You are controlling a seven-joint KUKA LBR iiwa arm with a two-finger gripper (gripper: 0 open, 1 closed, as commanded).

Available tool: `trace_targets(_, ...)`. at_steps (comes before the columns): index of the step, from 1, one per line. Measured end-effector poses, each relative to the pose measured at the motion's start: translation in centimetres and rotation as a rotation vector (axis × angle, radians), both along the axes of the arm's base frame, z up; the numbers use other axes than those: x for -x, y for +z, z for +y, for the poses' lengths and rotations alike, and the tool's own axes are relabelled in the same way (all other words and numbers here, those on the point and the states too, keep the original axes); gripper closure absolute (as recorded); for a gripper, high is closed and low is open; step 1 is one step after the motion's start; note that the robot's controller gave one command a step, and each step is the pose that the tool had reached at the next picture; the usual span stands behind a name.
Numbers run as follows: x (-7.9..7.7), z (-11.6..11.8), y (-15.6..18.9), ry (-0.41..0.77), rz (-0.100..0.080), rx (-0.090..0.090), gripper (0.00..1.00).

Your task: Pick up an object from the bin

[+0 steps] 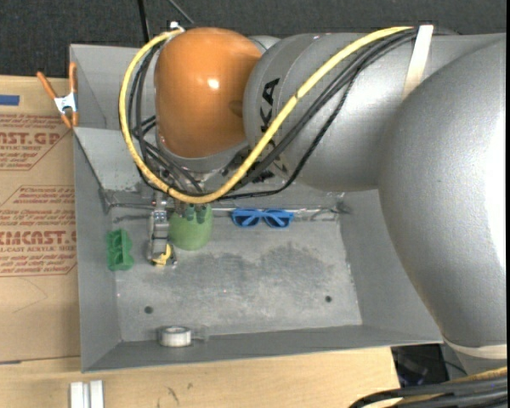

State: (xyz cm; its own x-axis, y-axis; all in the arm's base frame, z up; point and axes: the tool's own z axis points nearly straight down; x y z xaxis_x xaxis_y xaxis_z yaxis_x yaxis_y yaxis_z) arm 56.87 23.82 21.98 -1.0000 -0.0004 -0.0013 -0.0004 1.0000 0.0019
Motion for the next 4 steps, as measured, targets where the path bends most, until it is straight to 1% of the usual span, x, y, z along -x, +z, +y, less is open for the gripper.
trace_targets(1,-2.1,-0.1,-8.0,0.305,0.004,0.003,0.0)
trace_targets(2,-1.9,-0.2,-13.9,0.676,0.003,0.002,0.0)
trace_targets(3,1.2,0.7,-15.0,1.015,0.0,0.004,0.0)
trace_targets(4,3.6,0.7,-15.0,1.212,0.002,0.007,0.0)
